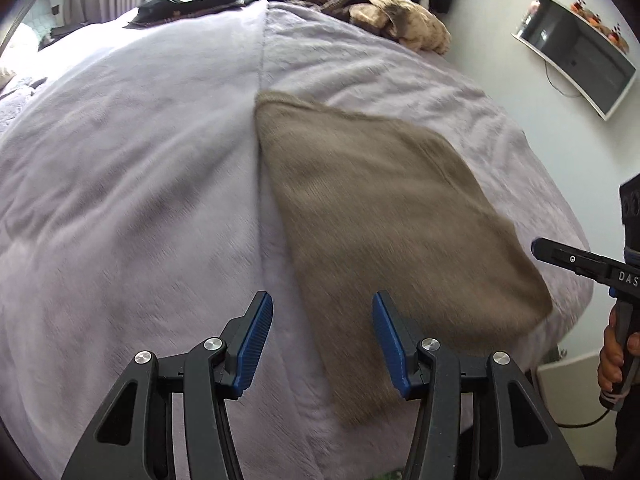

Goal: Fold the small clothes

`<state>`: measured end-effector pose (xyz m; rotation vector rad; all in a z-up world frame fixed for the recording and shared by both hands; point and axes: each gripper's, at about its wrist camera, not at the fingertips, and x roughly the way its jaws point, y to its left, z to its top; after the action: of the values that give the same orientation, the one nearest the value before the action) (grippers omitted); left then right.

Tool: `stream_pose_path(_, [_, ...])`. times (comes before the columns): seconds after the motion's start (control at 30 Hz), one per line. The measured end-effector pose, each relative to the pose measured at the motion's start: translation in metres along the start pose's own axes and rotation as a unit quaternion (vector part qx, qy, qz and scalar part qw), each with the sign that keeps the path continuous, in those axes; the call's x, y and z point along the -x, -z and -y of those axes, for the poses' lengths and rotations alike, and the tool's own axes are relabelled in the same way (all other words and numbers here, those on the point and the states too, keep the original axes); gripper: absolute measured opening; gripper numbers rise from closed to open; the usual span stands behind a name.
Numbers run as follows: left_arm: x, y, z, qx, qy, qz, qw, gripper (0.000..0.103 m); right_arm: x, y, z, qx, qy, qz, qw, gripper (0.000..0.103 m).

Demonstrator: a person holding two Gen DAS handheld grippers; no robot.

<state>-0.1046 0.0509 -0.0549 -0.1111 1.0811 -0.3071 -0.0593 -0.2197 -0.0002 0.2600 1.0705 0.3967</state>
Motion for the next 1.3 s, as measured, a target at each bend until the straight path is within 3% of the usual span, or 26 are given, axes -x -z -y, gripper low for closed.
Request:
stream_pose_path(0.1, [-0.009, 0.012, 0.004, -0.006, -0.02, -0.012, 0.9997, 0.055, -0.006, 0.014, -0.021, 0.049, 0.026, -0.012, 0.998, 0.023])
stream_pose_path(0.13, [-0.011, 0.015, 0.004, -0.005, -0.024, -0.013, 0.9996, 0.059, -0.012, 0.019, -0.024, 0.063, 0.044, -0.016, 0.997, 0.023])
stream_pose_path(0.17, [-0.012, 0.018, 0.003, -0.003, -0.031, -0.011, 0.9995, 0.071, -0.017, 0.022, -0.024, 0.07, 0.063, -0.023, 0.995, 0.023])
stream_pose_path(0.23, [-0.011, 0.023, 0.002, 0.001, -0.037, -0.003, 0.9993, 0.073, -0.025, 0.028, -0.017, 0.067, 0.083, -0.032, 0.994, 0.023])
stream_pose_path(0.5, [-0.009, 0.033, 0.0, 0.017, -0.036, 0.007, 0.9992, 0.073, -0.019, 0.047, 0.014, -0.011, 0.062, -0.023, 0.998, 0.027])
stream_pose_path(1.03, [0.001, 0.026, 0.006, 0.014, -0.061, 0.008, 0.998, 0.073, 0.002, 0.046, 0.02, -0.061, 0.043, -0.02, 0.997, 0.027])
stream_pose_path(1.07, [0.003, 0.024, 0.006, 0.016, -0.065, 0.01, 0.9977, 0.073, 0.004, 0.045, 0.019, -0.061, 0.044, -0.021, 0.997, 0.033])
stream_pose_path(1.2, [0.009, 0.012, 0.009, 0.026, -0.074, 0.02, 0.9967, 0.076, 0.012, 0.035, 0.008, -0.042, 0.061, -0.011, 0.997, 0.038])
stream_pose_path(1.23, [0.01, 0.009, 0.01, 0.027, -0.075, 0.023, 0.9966, 0.084, 0.014, 0.031, 0.004, -0.04, 0.064, -0.009, 0.997, 0.041])
stream_pose_path(1.27, [0.012, 0.007, 0.012, 0.027, -0.078, 0.027, 0.9962, 0.098, 0.015, 0.028, 0.002, -0.038, 0.068, -0.007, 0.997, 0.052])
stream_pose_path(1.3, [0.015, 0.004, 0.014, 0.027, -0.083, 0.037, 0.9955, 0.1, 0.016, 0.025, -0.001, -0.036, 0.073, -0.005, 0.997, 0.061])
